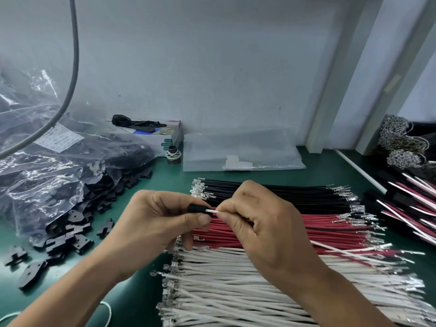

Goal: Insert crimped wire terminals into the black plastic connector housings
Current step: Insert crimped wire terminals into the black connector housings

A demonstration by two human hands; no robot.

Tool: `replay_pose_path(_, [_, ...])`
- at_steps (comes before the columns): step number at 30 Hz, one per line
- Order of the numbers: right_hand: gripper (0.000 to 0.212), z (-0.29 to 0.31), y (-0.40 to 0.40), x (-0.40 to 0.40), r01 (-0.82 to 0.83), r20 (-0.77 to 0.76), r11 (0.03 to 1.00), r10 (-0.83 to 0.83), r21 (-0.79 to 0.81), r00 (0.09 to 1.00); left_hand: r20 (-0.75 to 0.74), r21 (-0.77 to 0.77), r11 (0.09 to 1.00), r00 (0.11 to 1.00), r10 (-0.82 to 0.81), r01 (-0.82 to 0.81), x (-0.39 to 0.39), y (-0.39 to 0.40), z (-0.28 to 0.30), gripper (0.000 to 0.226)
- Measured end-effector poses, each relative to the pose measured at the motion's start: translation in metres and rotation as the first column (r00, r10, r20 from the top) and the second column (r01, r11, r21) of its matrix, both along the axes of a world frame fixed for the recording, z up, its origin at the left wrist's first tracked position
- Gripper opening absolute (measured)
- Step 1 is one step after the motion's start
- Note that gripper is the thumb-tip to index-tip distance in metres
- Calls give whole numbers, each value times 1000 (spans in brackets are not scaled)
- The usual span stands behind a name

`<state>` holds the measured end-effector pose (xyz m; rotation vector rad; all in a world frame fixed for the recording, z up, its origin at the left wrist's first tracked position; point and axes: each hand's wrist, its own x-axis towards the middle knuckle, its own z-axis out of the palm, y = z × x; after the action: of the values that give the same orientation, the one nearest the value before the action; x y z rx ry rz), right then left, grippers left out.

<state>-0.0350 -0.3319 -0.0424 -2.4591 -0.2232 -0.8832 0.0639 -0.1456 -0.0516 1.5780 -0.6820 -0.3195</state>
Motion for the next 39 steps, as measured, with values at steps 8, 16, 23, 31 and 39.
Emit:
replay_pose_path(8, [20,2,-3,2,-8,23,999,7,38,1000,39,32,999,999,-17,15,-1,-1,1,28])
replay_pose_path(16, [21,10,-4,-1,39,126,991,-23,-125,992,131,-10,1000,991,-22,23,0,0,3,33])
replay_pose_path(23, [22,18,-25,-5,111,-33,985,-116,-130,993,34,-209,970,990,134,-124,7,3,5,52])
replay_pose_path(31, [18,48,-32,-17,267,584,947,-115,-181,803,744,314,694,622,243,-647,83,59,-32,54])
replay_pose_path(39, [21,81,-111,-48,559,598,753,-281,-348,751,658,615,537,751,53,-577,152,108,-86,60])
